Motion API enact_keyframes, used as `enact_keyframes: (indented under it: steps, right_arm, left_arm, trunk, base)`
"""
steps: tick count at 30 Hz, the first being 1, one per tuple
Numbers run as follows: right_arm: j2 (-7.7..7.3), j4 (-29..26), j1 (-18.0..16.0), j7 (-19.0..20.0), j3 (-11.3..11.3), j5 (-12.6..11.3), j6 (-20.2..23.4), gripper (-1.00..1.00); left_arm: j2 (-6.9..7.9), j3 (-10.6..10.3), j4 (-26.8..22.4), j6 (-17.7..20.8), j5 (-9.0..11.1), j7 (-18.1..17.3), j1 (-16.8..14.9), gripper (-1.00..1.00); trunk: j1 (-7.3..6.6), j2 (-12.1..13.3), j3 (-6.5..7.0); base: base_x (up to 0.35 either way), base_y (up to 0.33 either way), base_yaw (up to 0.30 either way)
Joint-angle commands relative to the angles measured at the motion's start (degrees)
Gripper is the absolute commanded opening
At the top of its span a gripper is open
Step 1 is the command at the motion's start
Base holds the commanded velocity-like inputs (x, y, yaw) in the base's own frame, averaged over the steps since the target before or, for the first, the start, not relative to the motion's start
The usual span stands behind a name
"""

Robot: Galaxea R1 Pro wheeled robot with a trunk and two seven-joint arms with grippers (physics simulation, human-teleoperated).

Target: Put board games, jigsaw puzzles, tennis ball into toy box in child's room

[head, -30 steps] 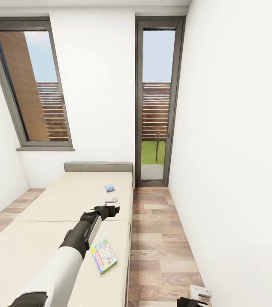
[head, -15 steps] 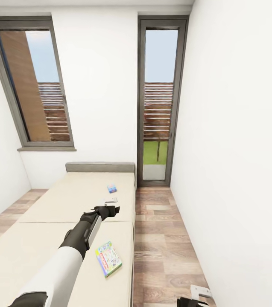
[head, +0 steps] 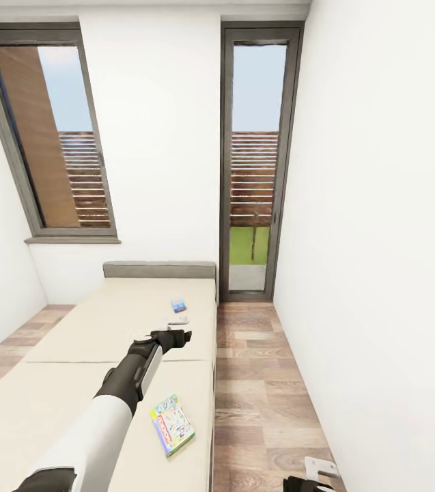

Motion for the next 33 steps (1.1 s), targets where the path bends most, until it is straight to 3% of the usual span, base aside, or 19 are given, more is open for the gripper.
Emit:
enact_keyframes:
  steps: [1, 19, 33]
  right_arm:
    - [0.02, -0.1, 0.0, -0.1, -0.1, -0.4, 0.0, 1.0]
    - [0.35, -0.1, 0.0, -0.1, -0.1, -0.4, 0.0, 1.0]
    - [0.38, -0.1, 0.0, -0.1, -0.1, -0.4, 0.3, 1.0]
  left_arm:
    - [-0.09, 0.4, -0.1, 0.3, -0.6, -0.4, 0.0, 1.0]
    - [-0.09, 0.4, -0.1, 0.2, -0.6, -0.4, 0.0, 1.0]
    - [-0.09, 0.4, 2.3, 0.2, -0.8, -0.2, -0.1, 1.0]
  trunk:
    - [0.02, 0.0, -0.03]
    - [0.02, 0.0, -0.07]
    - [0.02, 0.0, -1.17]
  base:
    - [0.013, 0.0, 0.0]
    - [0.001, 0.0, 0.0]
    - [0.0, 0.0, 0.0]
